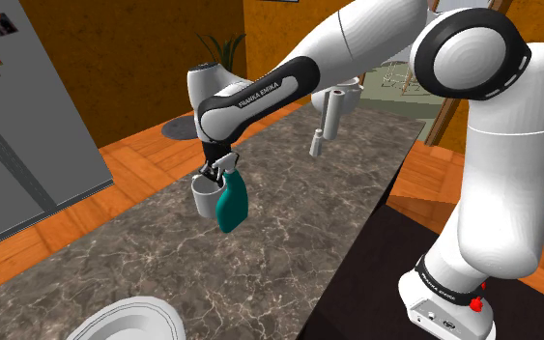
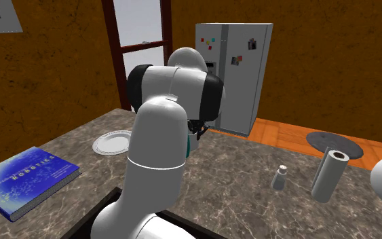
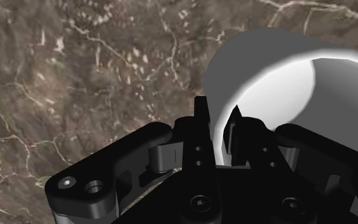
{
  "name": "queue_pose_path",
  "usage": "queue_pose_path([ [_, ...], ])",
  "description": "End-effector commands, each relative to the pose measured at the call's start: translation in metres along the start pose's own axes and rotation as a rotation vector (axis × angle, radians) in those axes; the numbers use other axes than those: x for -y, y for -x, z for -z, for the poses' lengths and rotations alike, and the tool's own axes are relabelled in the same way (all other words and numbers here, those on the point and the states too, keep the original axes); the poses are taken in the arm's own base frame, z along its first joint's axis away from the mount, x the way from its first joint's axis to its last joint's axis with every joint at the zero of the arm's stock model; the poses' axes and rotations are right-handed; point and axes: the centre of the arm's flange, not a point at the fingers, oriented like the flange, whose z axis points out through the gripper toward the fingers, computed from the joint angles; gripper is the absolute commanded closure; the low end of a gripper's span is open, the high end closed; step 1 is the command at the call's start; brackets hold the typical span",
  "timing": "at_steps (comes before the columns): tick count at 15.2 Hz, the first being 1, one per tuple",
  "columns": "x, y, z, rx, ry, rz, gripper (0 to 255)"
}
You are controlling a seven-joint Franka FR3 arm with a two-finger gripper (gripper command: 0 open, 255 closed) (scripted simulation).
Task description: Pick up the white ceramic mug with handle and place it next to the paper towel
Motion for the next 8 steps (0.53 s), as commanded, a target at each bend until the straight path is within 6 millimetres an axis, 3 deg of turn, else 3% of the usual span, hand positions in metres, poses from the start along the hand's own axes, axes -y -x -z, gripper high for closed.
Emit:
queue_pose_path([
  [1,0.0,0.0,0.0,0.0,0.0,0.0,255],
  [3,0.0,0.0,0.0,0.0,0.0,0.0,255],
  [8,0.0,0.0,0.026,0.0,0.0,0.0,255],
])
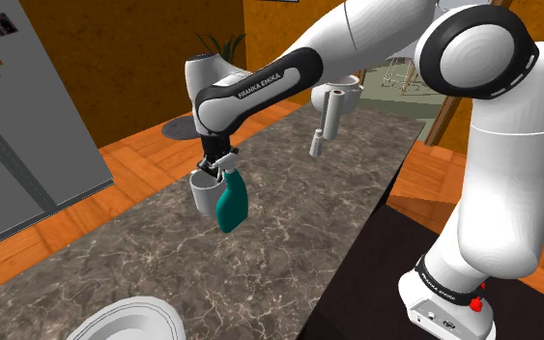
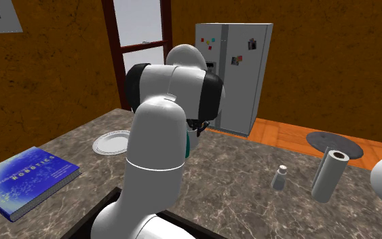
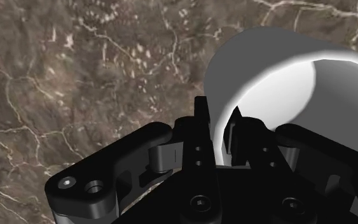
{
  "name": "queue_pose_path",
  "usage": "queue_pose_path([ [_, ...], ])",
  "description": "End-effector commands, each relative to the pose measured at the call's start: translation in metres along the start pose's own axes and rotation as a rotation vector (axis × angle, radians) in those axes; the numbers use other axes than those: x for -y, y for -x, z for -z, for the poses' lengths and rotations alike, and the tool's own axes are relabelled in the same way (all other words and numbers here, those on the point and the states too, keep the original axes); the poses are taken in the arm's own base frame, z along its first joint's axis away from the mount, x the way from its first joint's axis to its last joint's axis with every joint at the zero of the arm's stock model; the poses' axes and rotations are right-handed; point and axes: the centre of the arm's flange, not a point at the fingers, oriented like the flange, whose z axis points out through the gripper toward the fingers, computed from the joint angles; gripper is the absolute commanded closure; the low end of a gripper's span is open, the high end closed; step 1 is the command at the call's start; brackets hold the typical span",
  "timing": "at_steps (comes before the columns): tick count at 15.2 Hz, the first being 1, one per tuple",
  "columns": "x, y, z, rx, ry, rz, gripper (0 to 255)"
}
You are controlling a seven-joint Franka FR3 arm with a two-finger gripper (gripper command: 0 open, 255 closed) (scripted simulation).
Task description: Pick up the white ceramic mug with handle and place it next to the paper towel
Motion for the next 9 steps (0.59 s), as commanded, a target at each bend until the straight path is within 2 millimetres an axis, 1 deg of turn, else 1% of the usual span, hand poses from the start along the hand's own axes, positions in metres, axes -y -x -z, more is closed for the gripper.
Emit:
queue_pose_path([
  [1,0.0,0.001,0.011,0.0,0.0,0.0,255],
  [9,0.0,0.001,0.054,0.0,0.0,0.0,255],
])
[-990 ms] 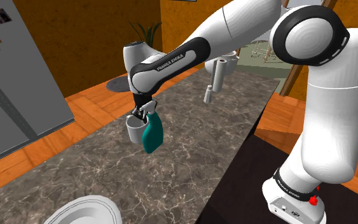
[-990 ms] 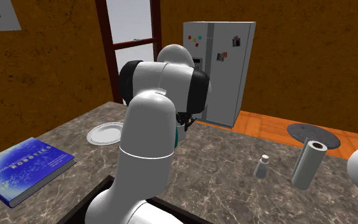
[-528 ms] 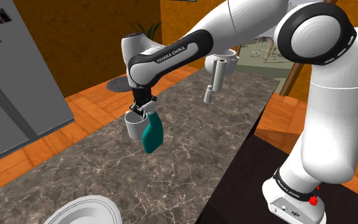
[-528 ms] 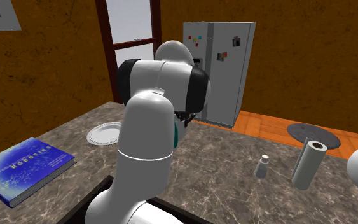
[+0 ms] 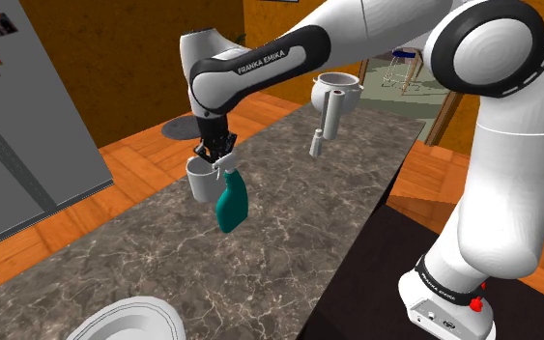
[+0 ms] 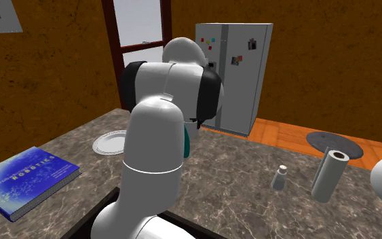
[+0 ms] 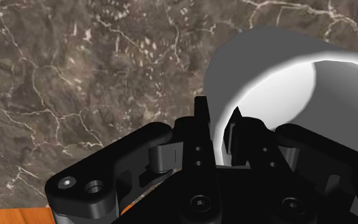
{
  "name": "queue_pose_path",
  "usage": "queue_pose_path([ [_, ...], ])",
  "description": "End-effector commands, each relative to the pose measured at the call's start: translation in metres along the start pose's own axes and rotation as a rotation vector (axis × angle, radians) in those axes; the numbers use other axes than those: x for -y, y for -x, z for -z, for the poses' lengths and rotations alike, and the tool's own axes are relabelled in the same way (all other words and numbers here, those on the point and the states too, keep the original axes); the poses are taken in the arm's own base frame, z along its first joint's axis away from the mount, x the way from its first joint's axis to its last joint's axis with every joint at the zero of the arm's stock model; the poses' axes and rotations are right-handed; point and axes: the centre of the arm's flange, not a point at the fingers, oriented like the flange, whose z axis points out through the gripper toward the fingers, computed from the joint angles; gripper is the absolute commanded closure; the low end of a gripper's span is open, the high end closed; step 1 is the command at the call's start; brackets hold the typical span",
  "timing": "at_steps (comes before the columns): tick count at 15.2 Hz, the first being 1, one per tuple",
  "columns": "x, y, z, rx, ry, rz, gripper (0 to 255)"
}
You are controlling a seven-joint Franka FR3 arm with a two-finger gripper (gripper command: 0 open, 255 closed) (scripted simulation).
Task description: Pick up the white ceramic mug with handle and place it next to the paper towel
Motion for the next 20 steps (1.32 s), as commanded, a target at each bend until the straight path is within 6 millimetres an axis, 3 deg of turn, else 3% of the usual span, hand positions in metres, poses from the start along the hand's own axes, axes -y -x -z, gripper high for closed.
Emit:
queue_pose_path([
  [1,-0.001,0.001,0.011,0.0,0.0,0.0,255],
  [20,0.0,0.003,0.111,0.0,0.0,0.0,255],
])
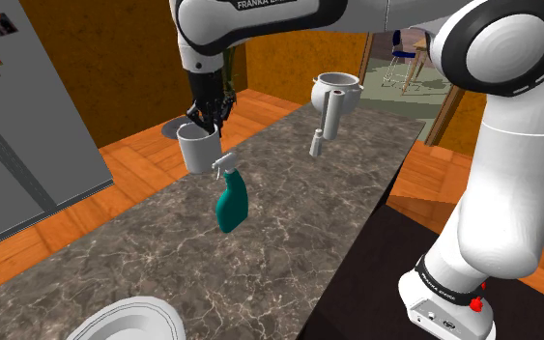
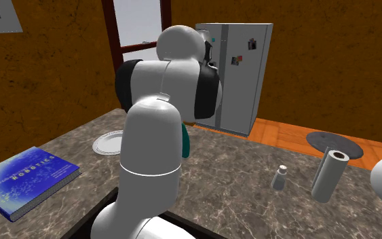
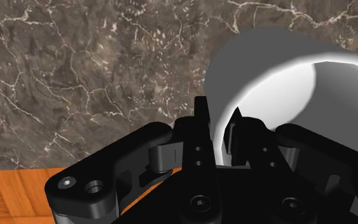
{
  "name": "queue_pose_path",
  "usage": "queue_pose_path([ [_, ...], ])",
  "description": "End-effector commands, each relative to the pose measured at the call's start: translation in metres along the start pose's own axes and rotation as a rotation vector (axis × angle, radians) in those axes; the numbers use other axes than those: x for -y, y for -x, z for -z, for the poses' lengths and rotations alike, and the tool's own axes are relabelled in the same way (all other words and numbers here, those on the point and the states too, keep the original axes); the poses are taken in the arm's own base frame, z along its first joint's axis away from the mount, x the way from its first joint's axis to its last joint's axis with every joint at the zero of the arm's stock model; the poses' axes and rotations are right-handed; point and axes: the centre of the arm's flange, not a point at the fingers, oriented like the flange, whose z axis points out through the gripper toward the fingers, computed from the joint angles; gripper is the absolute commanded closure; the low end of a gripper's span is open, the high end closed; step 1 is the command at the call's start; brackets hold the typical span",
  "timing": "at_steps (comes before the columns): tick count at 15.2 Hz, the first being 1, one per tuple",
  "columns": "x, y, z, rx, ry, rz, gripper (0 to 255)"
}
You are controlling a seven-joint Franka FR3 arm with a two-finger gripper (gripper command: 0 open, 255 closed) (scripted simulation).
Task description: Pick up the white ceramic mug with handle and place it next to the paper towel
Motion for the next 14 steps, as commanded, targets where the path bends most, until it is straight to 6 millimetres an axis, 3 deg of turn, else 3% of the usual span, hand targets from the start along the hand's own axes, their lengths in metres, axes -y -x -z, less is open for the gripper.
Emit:
queue_pose_path([
  [1,0.0,0.0,0.011,0.0,0.0,0.0,255],
  [14,0.0,0.002,0.08,0.0,0.0,0.0,255],
])
